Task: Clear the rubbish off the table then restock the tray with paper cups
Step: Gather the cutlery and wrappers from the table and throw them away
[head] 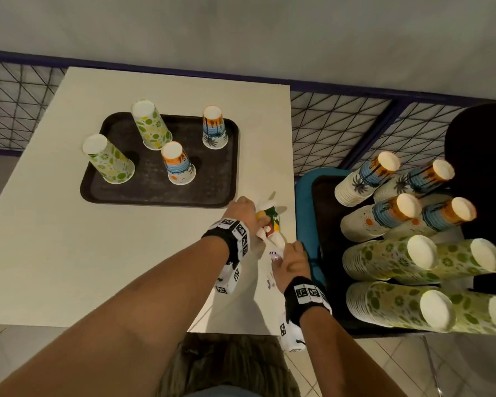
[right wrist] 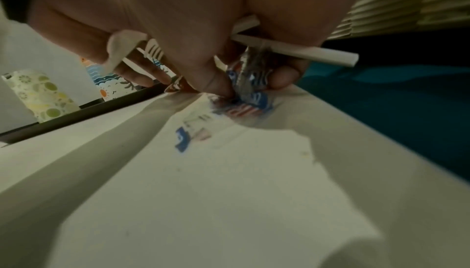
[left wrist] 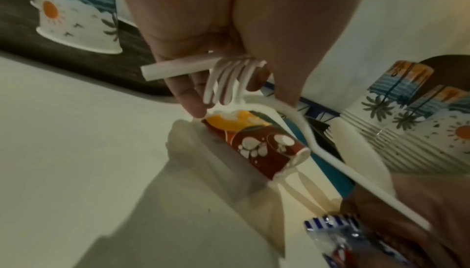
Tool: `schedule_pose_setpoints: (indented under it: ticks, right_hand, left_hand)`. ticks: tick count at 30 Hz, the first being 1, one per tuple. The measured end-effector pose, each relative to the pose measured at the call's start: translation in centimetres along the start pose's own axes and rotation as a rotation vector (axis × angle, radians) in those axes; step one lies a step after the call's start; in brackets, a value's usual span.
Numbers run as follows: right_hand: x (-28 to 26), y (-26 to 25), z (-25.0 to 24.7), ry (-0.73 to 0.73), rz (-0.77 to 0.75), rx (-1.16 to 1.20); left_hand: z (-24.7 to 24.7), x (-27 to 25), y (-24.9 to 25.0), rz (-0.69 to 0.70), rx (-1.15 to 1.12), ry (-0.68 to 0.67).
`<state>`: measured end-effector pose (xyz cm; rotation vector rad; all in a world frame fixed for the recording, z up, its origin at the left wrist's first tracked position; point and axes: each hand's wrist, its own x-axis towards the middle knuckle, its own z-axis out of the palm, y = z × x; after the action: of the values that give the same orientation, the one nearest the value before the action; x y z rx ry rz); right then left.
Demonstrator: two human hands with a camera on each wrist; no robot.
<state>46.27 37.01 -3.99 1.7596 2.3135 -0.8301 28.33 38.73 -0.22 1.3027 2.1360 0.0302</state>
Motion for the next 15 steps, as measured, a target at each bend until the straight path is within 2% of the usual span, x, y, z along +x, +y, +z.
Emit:
schedule_pose_setpoints:
  ticks: [4, 11, 15]
  right_hand:
    - [0.0, 1.2, -0.2, -0.039, 0.019, 0.022]
    - [-1.3, 2.0, -2.0, -0.084, 0.040, 0.056]
    - [-1.7, 2.2, -4.0, 0.081, 0.168, 0.437]
  left_hand:
    - [1.6, 1.0, 0.7, -0.053, -0.005, -0.030]
    - [2.6, 0.6, -1.3, -0.273, -0.474, -0.016]
    - [1.3, -1.0, -2.6, -0.257, -0.702, 0.023]
